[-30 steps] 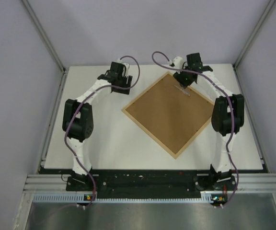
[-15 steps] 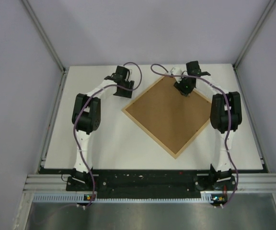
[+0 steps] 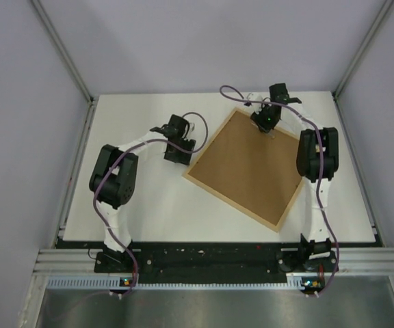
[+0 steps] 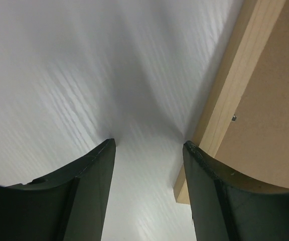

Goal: Take the photo out of the frame
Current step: Pick up the screwdriver from the photo frame.

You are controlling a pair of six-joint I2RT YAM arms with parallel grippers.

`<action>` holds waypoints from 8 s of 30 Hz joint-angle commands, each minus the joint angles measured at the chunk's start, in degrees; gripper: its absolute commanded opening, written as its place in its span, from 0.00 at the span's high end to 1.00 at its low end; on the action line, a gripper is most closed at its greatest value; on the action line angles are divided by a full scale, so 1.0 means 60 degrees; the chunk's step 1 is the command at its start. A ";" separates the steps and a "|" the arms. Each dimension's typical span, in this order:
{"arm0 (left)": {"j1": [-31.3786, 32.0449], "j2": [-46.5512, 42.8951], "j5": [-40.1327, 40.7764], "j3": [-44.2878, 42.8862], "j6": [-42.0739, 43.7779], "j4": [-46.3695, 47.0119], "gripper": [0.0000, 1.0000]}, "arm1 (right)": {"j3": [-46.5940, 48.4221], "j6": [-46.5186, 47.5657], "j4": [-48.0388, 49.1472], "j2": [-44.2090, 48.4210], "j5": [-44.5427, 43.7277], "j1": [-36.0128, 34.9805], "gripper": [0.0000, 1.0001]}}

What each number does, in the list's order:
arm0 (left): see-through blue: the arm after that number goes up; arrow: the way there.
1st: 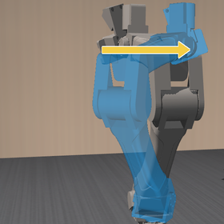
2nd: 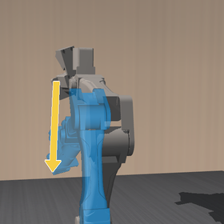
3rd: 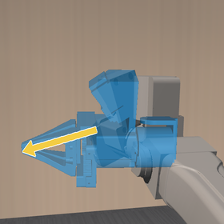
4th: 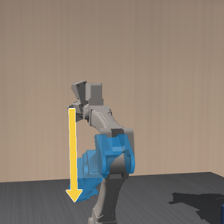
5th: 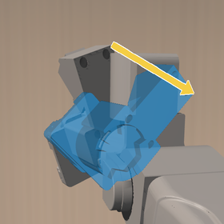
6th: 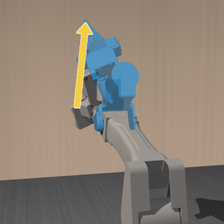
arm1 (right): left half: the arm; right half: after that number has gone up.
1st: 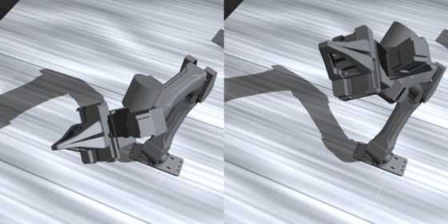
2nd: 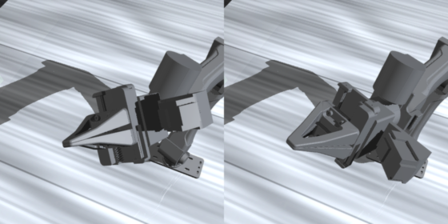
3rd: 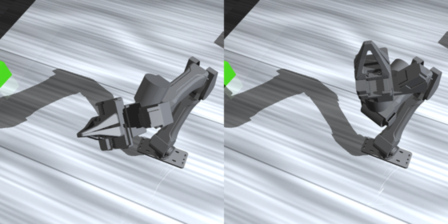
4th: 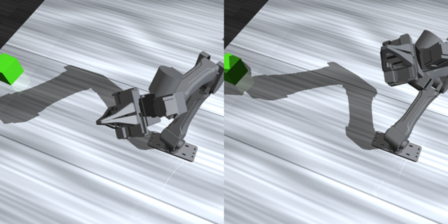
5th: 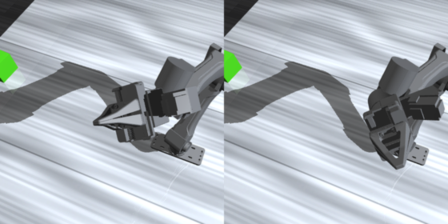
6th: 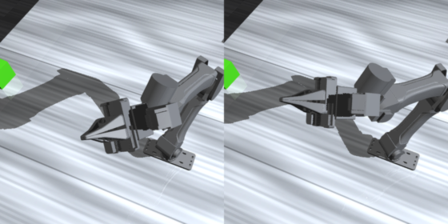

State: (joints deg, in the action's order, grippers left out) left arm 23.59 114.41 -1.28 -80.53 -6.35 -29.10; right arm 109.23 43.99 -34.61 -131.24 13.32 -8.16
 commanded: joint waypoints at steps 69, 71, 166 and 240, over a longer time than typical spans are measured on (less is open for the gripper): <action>0.2425 -0.1652 -0.7228 -0.1270 0.0238 0.1584 0.48 | -0.3366 0.2806 -0.7591 0.4149 0.9411 -0.0368 1.00; 0.2454 -0.1593 -0.7257 -0.1329 0.0296 0.1467 0.50 | -0.3381 0.2864 -0.7635 0.4163 0.9425 -0.0368 1.00; 0.1517 -0.2472 -0.8722 -0.0494 -0.4625 0.4235 1.00 | -0.9402 -0.0695 0.3586 0.9379 0.4430 -0.2214 0.65; 0.0579 -0.2281 -0.9894 0.1044 -0.7715 0.8028 1.00 | -0.8273 -0.3024 0.3424 1.1532 0.6363 -0.2448 0.73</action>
State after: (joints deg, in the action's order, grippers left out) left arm 28.14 99.90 -63.88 -74.89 -50.09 11.66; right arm 56.60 26.85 -17.63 -64.45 45.36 -22.00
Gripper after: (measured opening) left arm 0.132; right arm 0.265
